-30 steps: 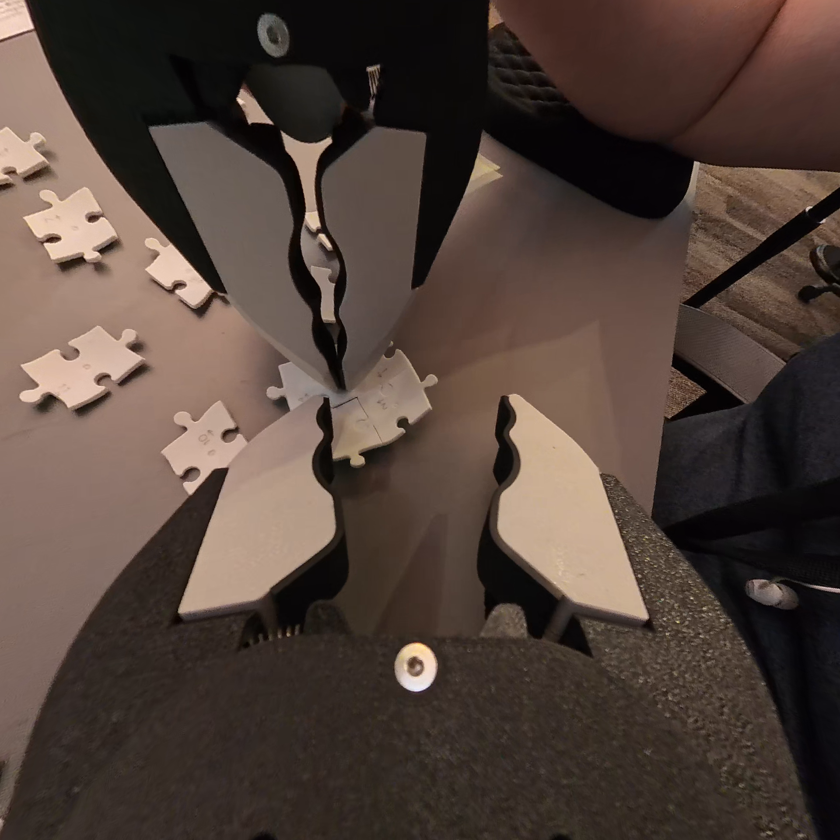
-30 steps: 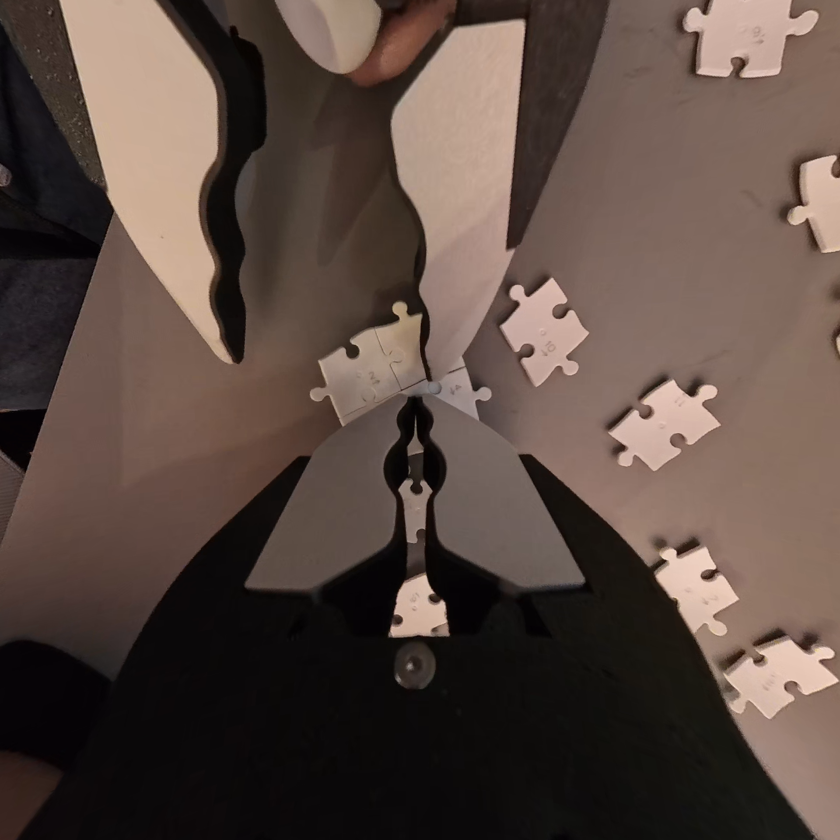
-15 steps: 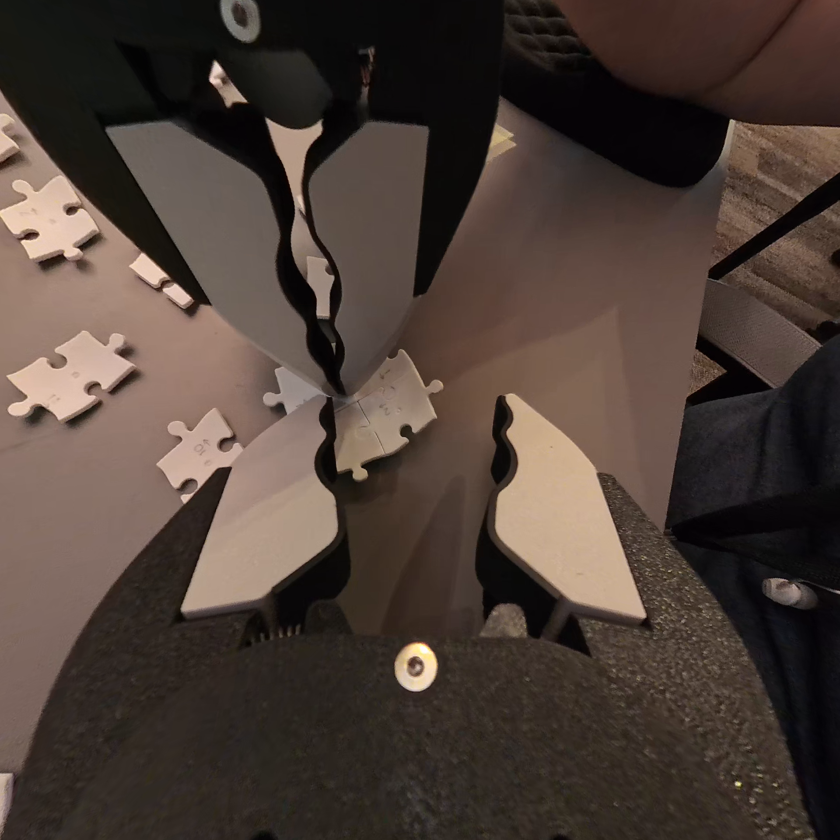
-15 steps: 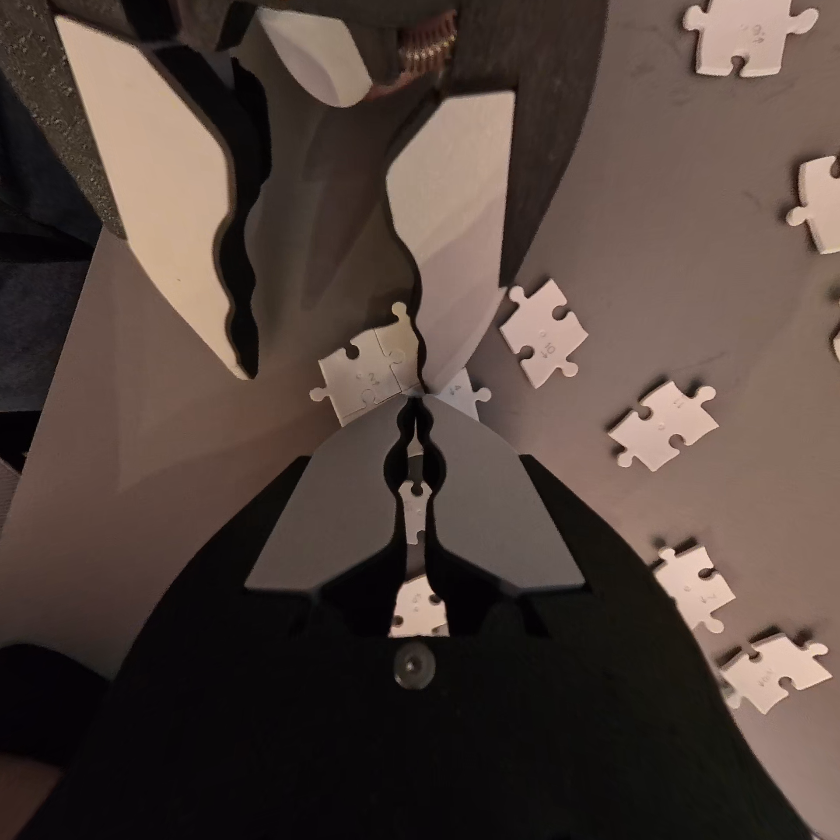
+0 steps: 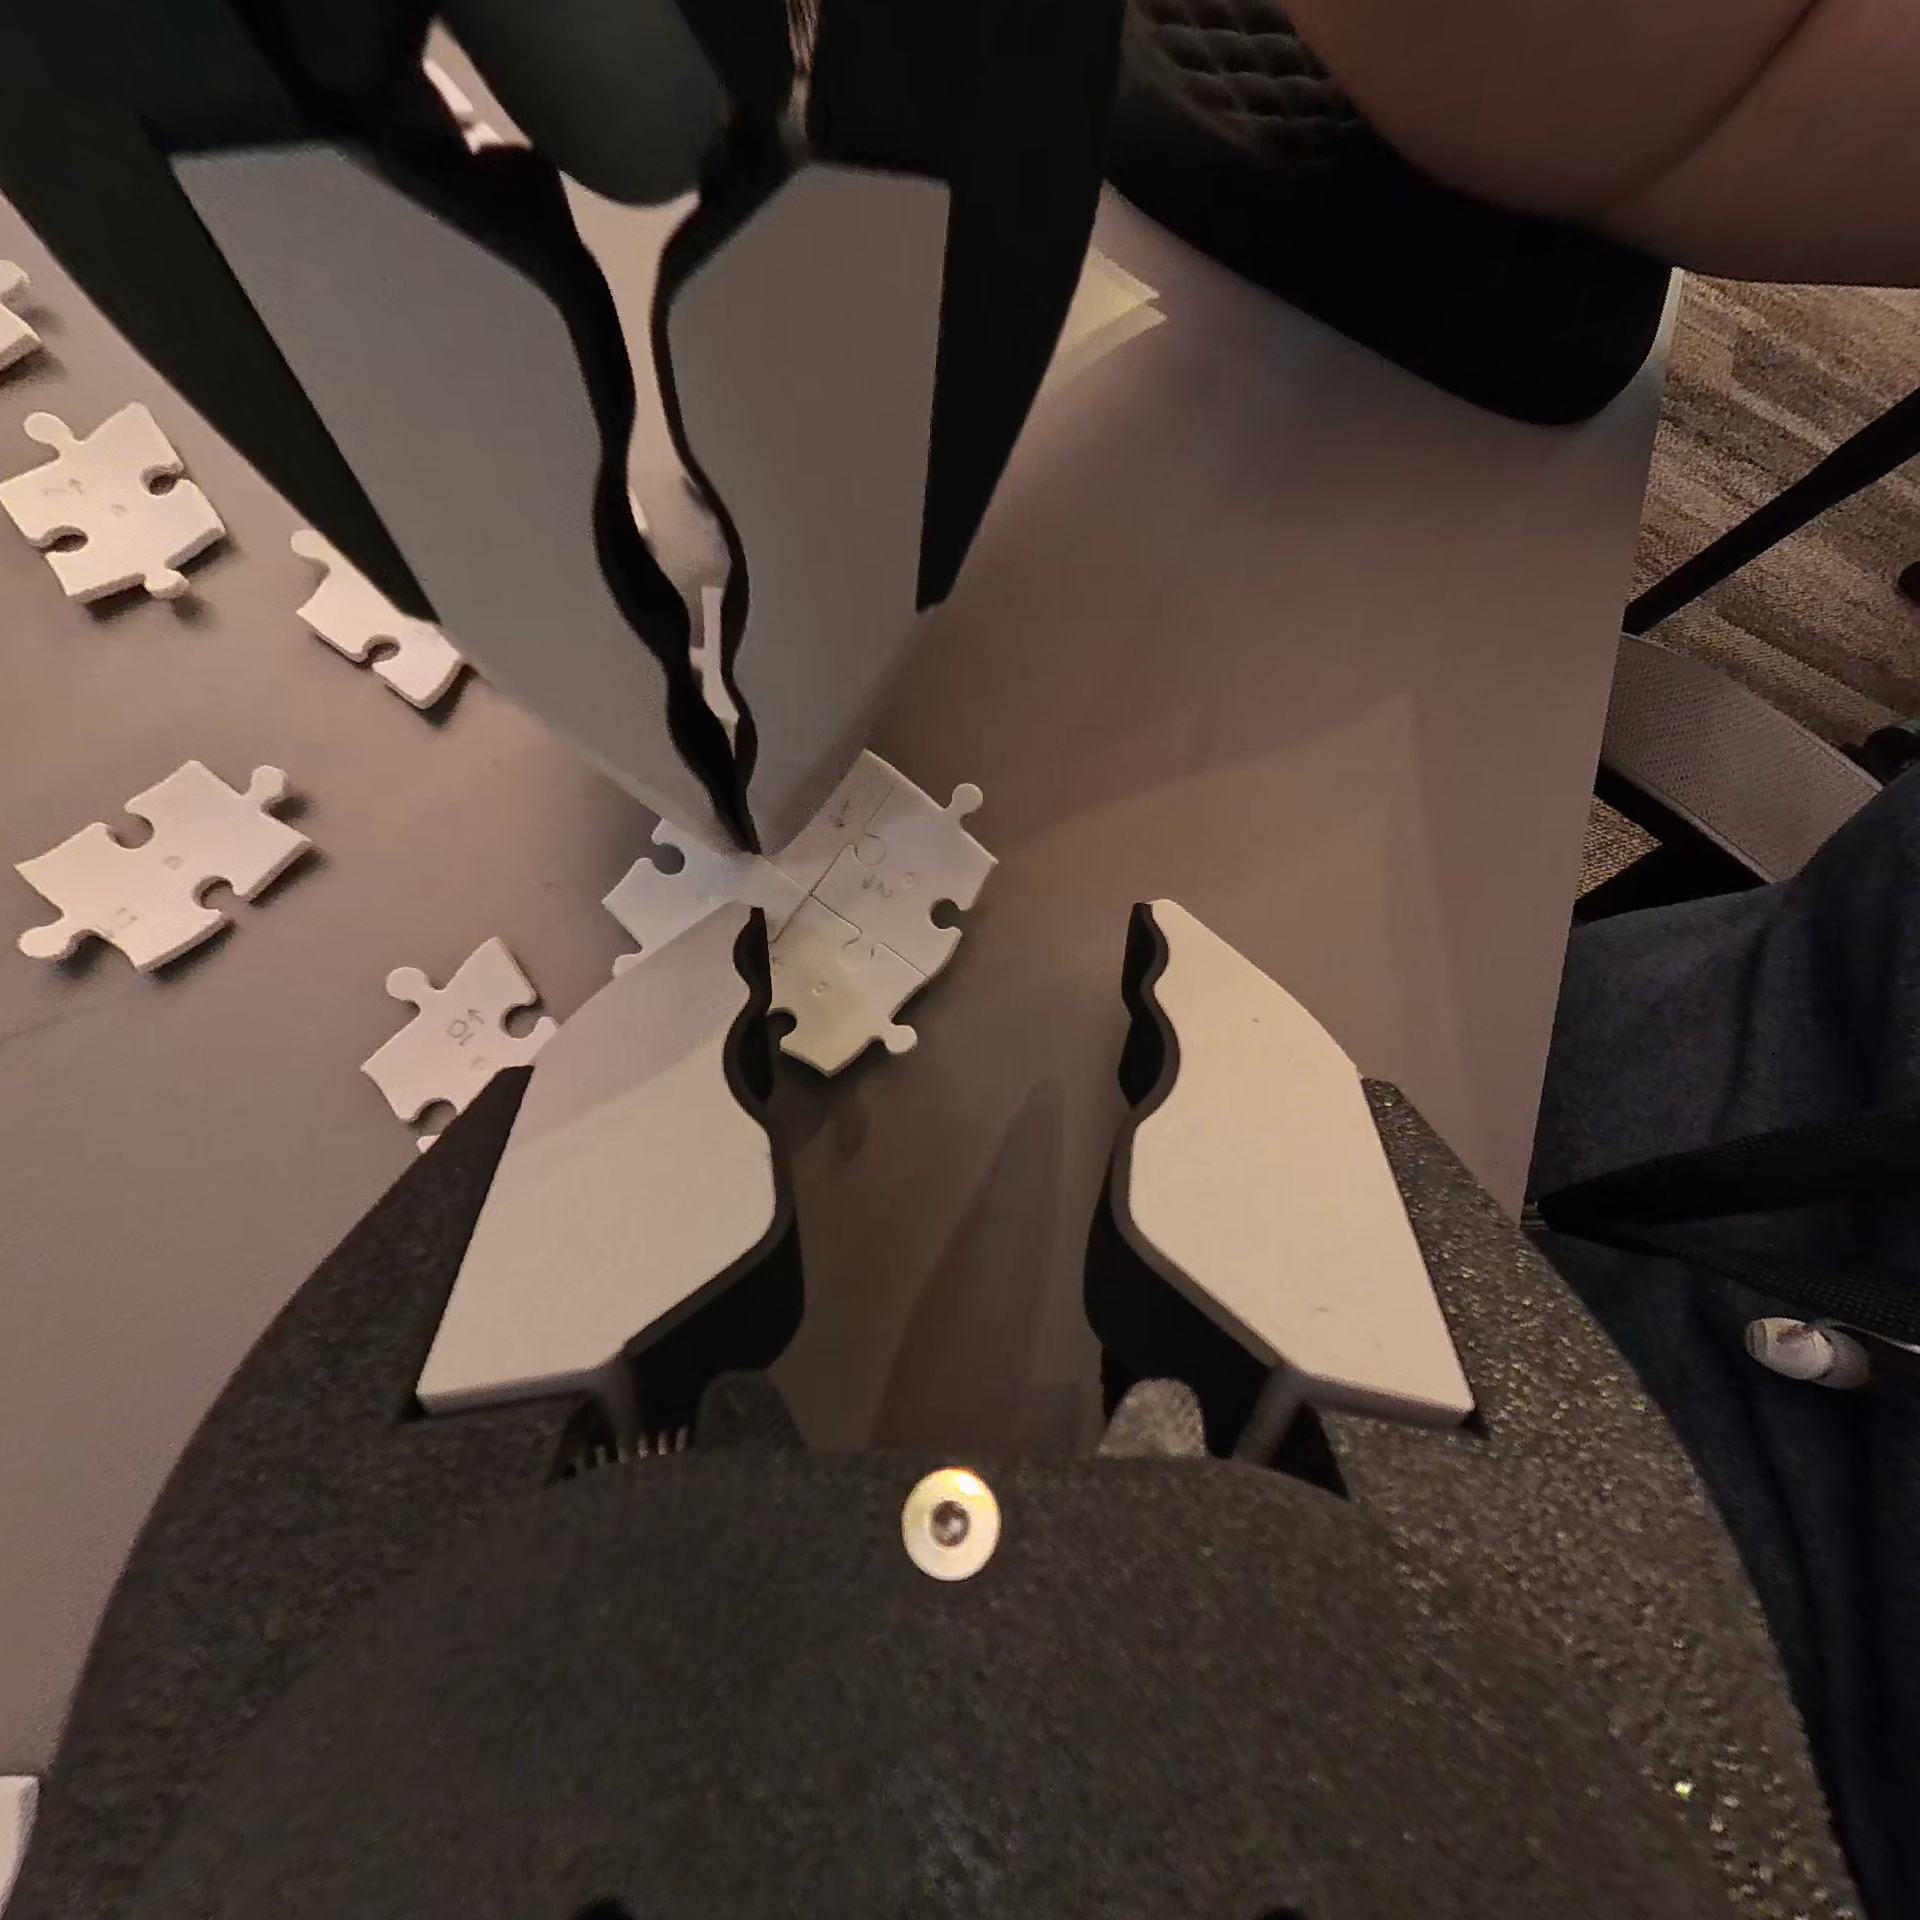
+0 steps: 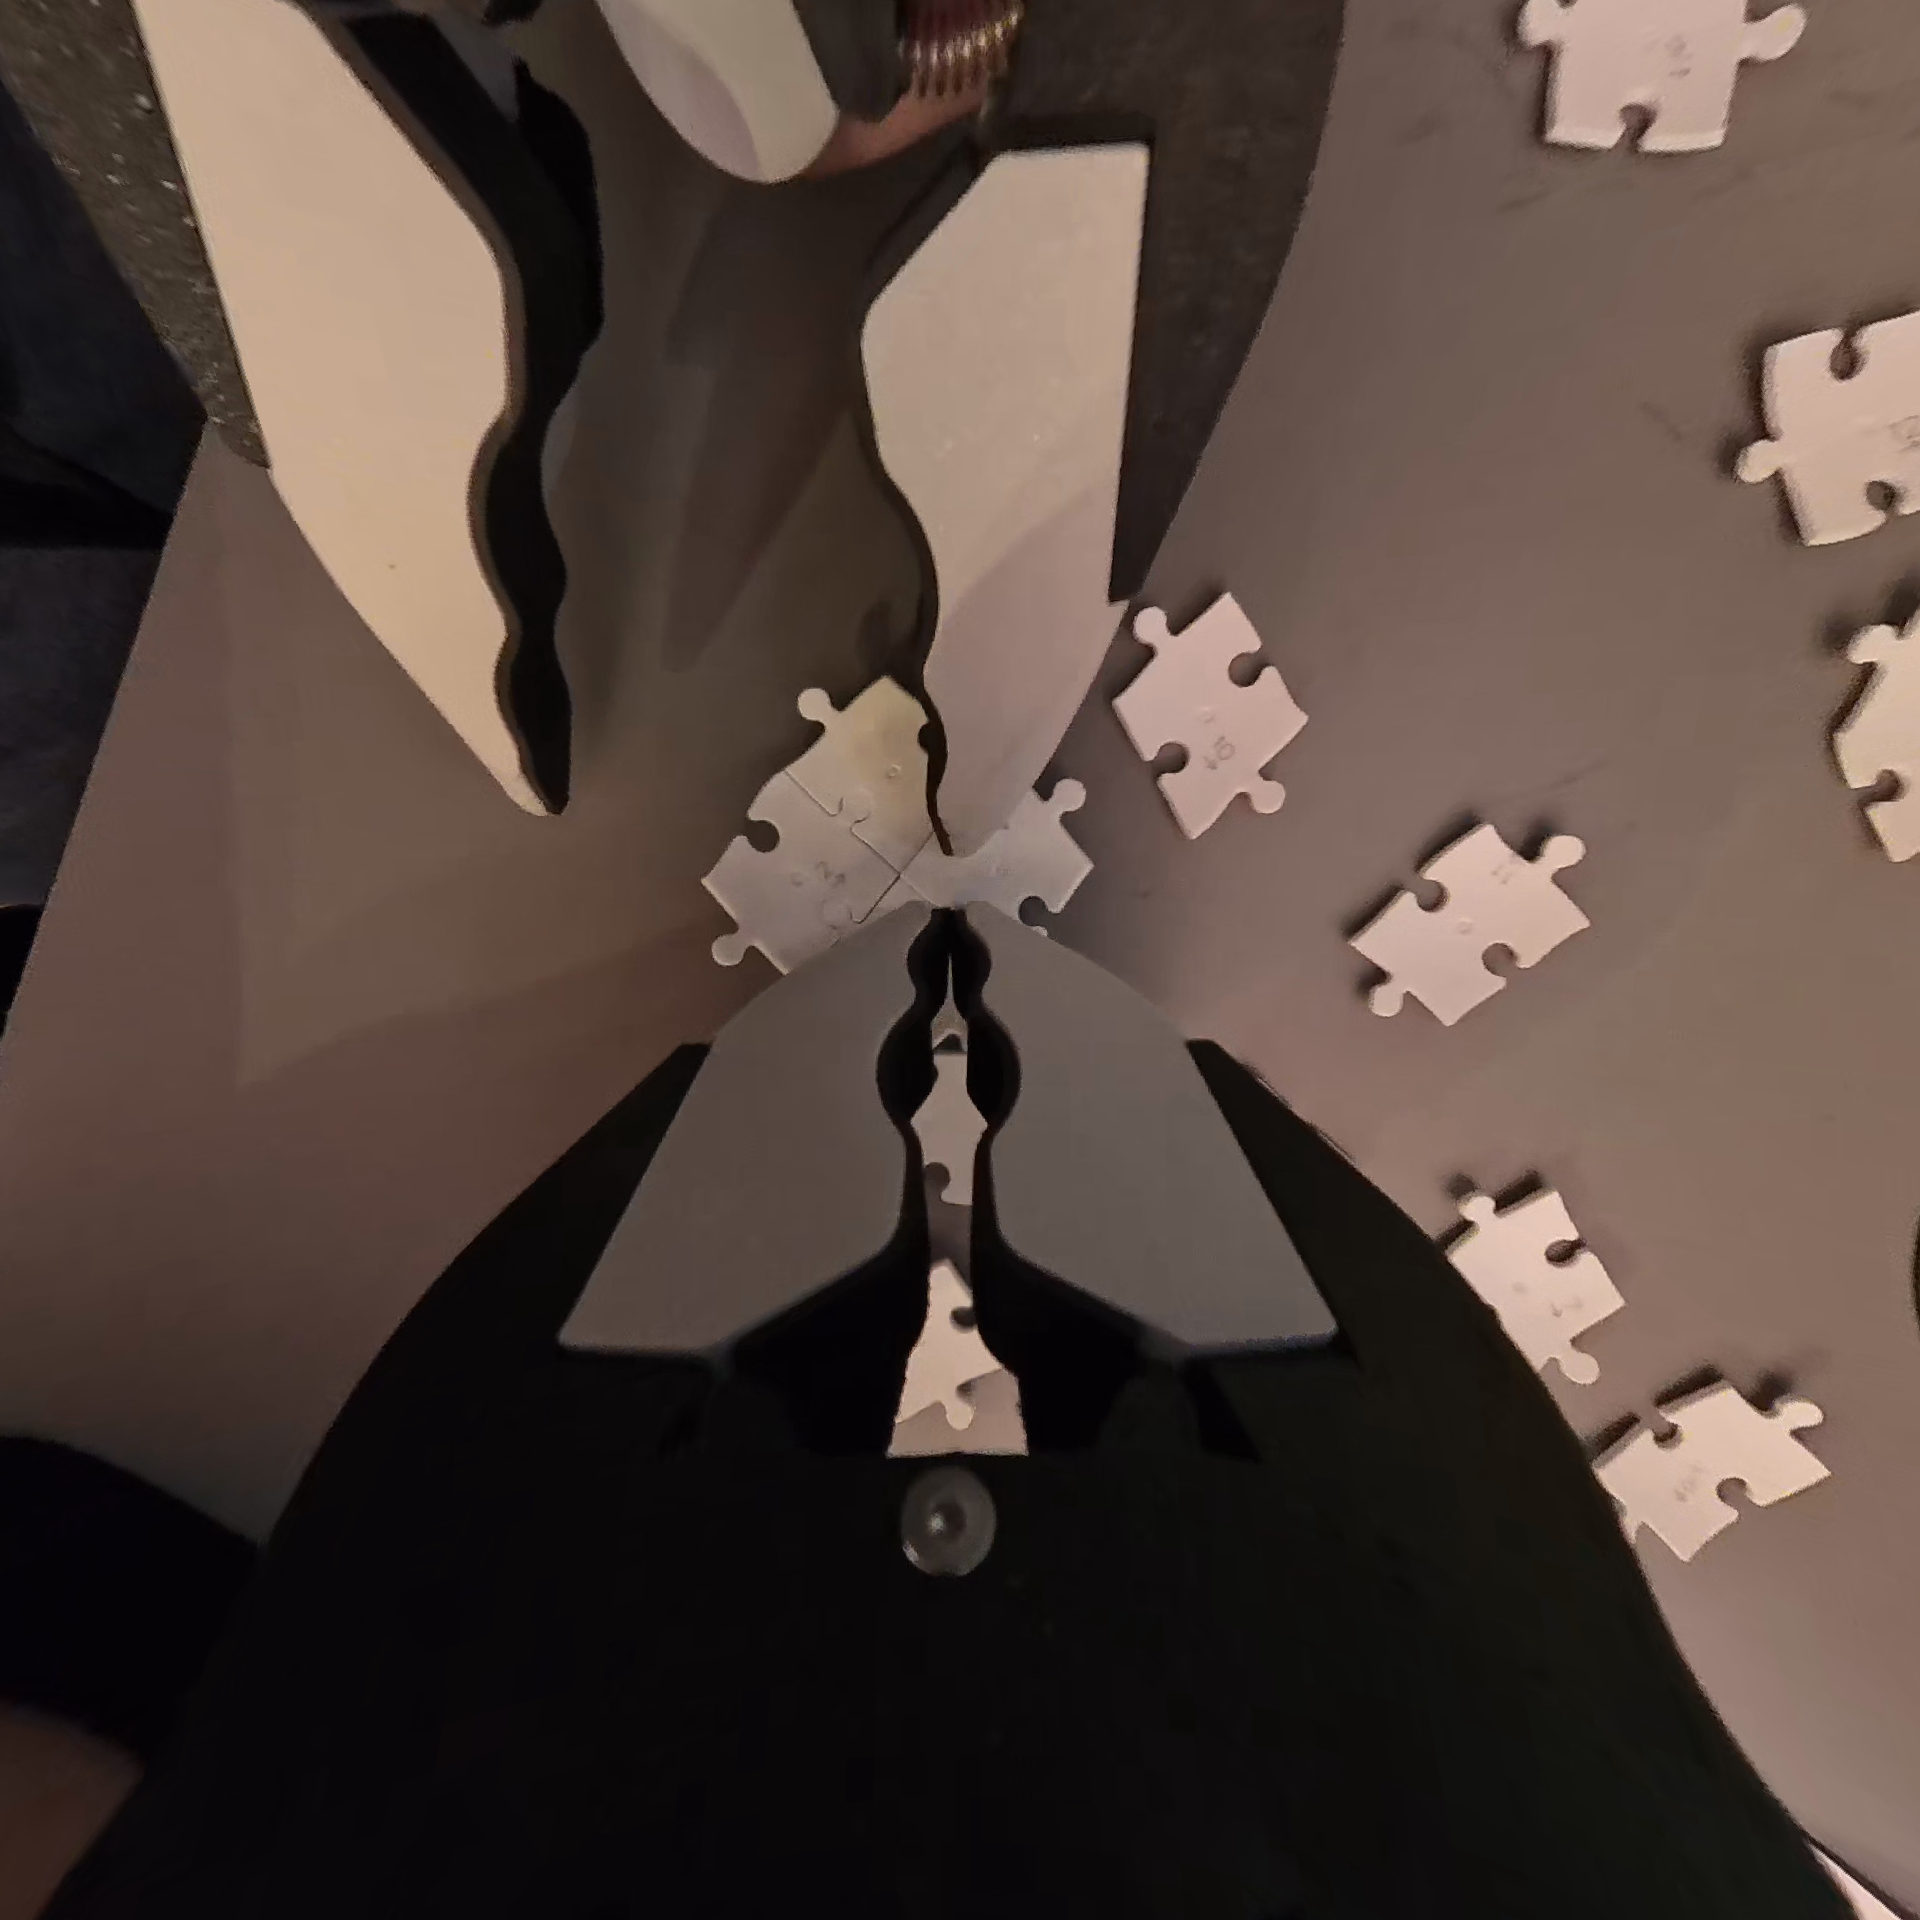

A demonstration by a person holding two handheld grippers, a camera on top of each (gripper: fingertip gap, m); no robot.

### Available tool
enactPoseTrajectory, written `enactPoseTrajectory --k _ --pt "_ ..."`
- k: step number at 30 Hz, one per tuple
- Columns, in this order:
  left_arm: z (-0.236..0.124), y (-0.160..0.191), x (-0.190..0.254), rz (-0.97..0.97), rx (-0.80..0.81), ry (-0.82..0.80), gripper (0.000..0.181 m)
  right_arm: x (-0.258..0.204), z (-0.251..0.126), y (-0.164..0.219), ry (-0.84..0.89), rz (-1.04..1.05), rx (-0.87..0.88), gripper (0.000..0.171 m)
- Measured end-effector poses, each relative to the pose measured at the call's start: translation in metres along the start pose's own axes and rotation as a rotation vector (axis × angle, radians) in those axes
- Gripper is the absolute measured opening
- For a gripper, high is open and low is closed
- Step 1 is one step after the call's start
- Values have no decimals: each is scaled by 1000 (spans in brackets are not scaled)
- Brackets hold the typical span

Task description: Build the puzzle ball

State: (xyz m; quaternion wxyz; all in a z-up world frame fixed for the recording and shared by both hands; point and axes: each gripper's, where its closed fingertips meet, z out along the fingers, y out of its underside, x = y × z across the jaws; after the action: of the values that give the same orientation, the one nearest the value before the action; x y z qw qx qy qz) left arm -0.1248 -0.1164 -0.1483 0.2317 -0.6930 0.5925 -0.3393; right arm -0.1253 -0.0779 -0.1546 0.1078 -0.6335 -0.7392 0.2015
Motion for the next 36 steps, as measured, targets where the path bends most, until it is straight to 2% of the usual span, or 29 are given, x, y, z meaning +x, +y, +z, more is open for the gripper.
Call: enactPoseTrajectory --k 15,21,28,36 --pt "1 0 3 1 -7 11 65 0 1 3 2 -15 9 1" --pt "1 0 3 0 -1 13 65 5 -18 -11 -20 49 143 1" --pt "-1 0 3 -16 5 17 65 0 0 2 -8 0 -6 1" --pt "-4 -2 2 -29 29 20 62 4 1 5 8 28 -22 1"
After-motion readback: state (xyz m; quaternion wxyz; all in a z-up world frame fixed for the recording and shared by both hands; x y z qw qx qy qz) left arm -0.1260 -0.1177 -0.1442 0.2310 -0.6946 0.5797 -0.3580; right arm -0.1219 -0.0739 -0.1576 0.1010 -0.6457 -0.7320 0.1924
